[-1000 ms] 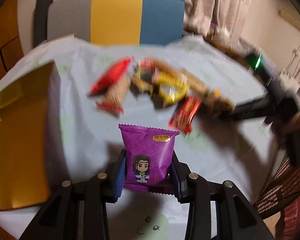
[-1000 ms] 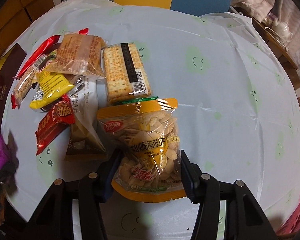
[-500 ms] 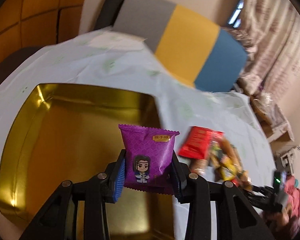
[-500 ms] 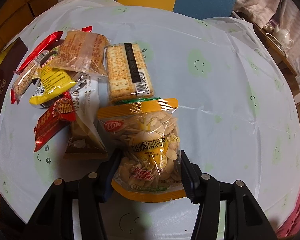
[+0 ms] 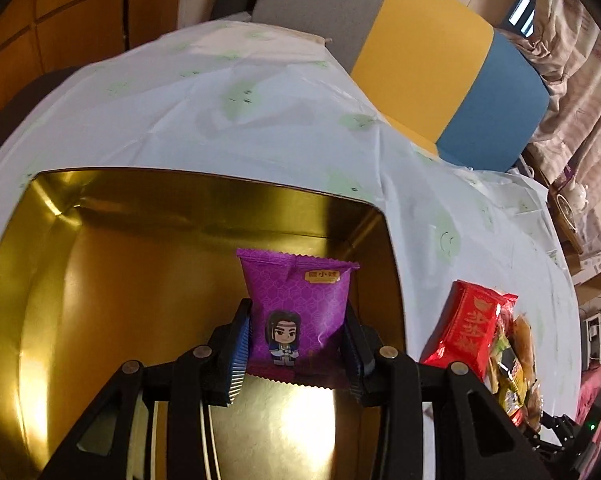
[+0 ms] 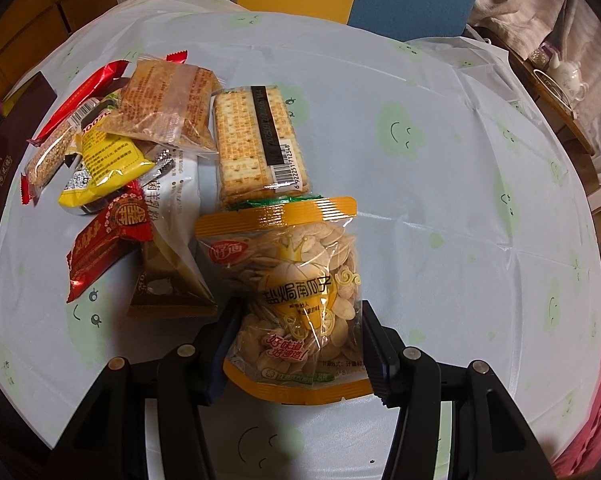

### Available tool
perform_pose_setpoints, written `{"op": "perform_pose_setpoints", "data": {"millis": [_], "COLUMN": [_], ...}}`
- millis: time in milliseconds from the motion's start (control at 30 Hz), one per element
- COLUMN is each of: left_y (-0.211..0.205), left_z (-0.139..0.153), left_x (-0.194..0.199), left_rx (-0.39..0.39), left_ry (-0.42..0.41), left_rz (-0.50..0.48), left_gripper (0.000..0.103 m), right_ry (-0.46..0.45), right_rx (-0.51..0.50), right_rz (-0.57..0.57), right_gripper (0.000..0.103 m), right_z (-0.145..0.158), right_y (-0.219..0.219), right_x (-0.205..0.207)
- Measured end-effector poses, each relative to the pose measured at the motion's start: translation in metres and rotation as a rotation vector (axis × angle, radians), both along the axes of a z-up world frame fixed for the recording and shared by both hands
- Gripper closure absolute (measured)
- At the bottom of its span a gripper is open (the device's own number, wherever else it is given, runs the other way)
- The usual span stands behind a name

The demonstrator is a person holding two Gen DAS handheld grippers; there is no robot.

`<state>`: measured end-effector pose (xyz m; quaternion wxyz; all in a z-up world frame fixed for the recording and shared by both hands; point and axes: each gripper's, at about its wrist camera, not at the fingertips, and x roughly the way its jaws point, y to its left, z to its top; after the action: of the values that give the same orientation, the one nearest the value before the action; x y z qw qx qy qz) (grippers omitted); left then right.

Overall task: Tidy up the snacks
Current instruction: 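Carry the purple pouch to the gold tray while the right tool grasps the seed bag, then carry the seed bag with the right tool into the gold tray and release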

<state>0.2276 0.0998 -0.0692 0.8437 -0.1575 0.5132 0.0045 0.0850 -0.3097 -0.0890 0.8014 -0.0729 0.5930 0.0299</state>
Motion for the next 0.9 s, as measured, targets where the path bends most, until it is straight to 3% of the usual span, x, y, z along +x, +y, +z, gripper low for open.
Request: {"op": "perform_pose_setpoints", "data": {"millis": [133, 267, 433, 567, 900], "left_y": [-0.004, -0.005, 0.005, 0.008, -0.010], "left_z": [-0.004, 0.003, 0.020, 0.034, 0.044], "left_x": [0.009, 0.004, -0.014, -0.051, -0.141], "left_rx": [-0.039, -0.024, -0.017, 0.012, 0.059], "left_ry": [0.014, -0.017, -0.064, -0.093, -0.168], "left_rz": [-0.011, -0.017, 0.016, 0.033, -0.060], "left_gripper": [0.058, 0.041, 0.041, 0.041, 0.041], "right_ry": [-0.001, -0.001, -0.003, -0.005, 0.006], "right_rx": [0.001, -0.002, -0.004, -0.008, 0.007], "right_rz": [0.001, 0.004, 0.005, 0.008, -0.003], "right_gripper": [0.047, 0.047, 0.047, 0.047, 0.050], "right_z": [0.000, 0.000, 0.001, 0.001, 0.005], "right_y": [-0.001, -0.001, -0.001, -0.002, -0.001], "right_x": [0.000, 0.000, 0.000, 0.000, -0.004]}}
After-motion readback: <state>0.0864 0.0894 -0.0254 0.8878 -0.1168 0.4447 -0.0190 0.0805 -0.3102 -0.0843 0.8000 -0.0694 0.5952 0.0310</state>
